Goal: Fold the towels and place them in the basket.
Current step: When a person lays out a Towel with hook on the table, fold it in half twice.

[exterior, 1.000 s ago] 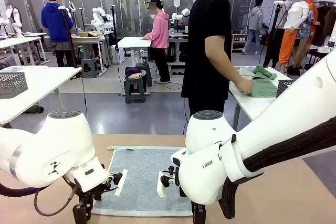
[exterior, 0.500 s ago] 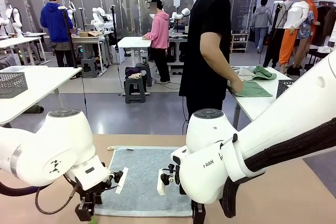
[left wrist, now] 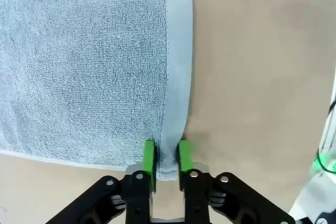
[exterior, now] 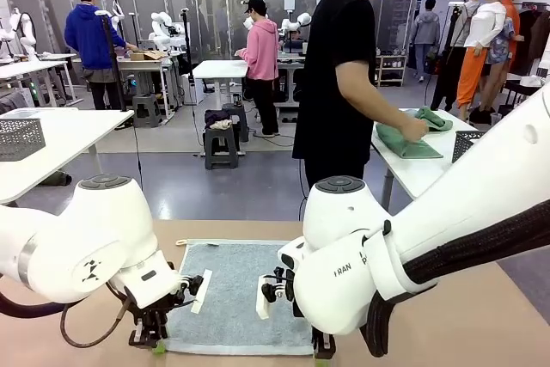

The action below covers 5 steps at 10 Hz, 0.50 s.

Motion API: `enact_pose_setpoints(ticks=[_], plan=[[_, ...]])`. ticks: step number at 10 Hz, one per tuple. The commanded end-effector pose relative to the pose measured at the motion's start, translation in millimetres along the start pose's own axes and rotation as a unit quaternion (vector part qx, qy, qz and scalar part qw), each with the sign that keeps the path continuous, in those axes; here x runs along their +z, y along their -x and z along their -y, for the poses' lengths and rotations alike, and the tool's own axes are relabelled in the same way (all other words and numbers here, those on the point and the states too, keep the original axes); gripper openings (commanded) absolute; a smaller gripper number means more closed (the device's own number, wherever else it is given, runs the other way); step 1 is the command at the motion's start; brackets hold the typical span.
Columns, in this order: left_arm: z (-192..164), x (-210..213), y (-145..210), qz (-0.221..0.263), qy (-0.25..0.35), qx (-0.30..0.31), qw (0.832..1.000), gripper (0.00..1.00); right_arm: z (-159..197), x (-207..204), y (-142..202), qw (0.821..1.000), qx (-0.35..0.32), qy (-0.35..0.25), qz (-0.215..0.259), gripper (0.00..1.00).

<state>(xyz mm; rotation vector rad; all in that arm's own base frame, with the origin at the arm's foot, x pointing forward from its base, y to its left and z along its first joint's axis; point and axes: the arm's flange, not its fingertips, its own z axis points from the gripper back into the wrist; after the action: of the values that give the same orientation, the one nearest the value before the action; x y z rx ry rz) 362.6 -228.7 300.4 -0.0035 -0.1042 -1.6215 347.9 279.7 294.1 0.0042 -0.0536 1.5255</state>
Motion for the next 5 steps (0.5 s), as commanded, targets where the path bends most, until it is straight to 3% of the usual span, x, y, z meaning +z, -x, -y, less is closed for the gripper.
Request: enact_pose_setpoints(ticks=[1, 2, 5], plan=[[-2.9, 1.3, -2.8, -0.004, -0.016, -0.008, 1.0, 0.0, 3.5, 0.6, -1.0, 1.0, -0.003, 0.012, -0.009, 0.15], [-4.8, 2.9, -3.1, -0.006, -0.018, -0.009, 1.0, 0.0, 5.0, 2.8, -2.2, 1.0, -0.002, 0.014, -0.01, 0.0], [-8.3, 6.9, -5.6, -0.01, -0.014, -0.015, 1.0, 0.0, 7.2, 8.6, -6.9, 1.0, 0.003, 0.018, -0.016, 0.0]])
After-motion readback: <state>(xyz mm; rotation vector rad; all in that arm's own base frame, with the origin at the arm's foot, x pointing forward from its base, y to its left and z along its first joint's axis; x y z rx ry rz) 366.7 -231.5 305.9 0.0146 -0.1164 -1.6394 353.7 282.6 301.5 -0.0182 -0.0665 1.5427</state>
